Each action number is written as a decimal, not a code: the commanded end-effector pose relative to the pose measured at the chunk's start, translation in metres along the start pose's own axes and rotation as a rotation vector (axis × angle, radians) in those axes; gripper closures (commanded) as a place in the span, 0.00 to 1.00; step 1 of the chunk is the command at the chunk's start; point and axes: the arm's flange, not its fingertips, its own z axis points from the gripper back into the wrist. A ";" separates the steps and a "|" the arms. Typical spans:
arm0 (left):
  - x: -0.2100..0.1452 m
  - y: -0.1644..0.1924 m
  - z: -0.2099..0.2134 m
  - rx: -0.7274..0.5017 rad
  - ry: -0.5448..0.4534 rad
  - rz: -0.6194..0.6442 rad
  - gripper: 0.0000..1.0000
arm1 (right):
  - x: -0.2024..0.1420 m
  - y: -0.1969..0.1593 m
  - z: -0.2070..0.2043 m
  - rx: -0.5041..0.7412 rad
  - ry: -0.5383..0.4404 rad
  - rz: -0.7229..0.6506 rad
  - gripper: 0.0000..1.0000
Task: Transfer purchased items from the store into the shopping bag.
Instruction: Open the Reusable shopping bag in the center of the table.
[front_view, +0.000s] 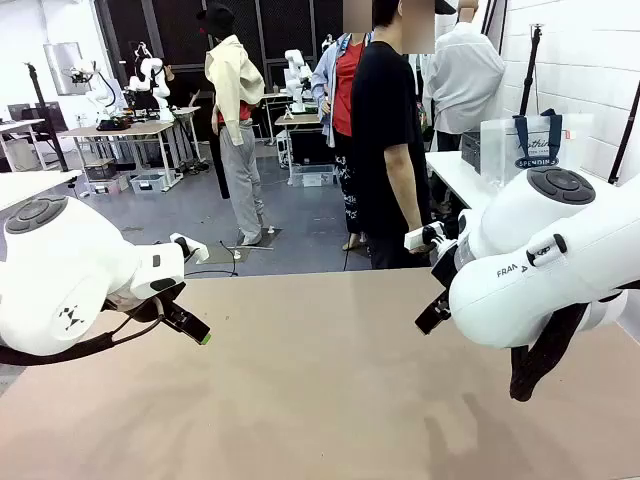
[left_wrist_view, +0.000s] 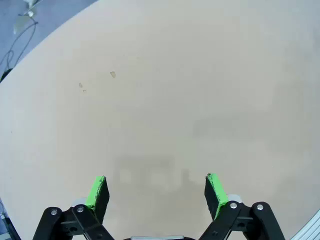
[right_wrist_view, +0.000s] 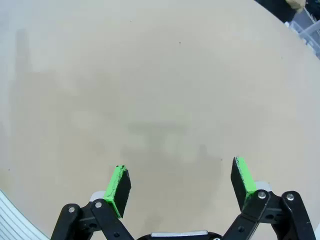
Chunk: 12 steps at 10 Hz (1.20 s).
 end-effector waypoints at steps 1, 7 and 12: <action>0.000 0.000 0.000 0.000 0.000 0.000 0.00 | 0.000 0.000 0.000 0.000 0.000 0.000 0.00; 0.000 0.000 0.000 0.000 0.000 0.000 0.00 | 0.000 0.000 0.000 0.000 0.000 0.000 0.00; 0.000 0.000 0.000 0.000 0.000 0.000 0.00 | 0.000 0.000 0.000 0.000 0.000 0.000 0.00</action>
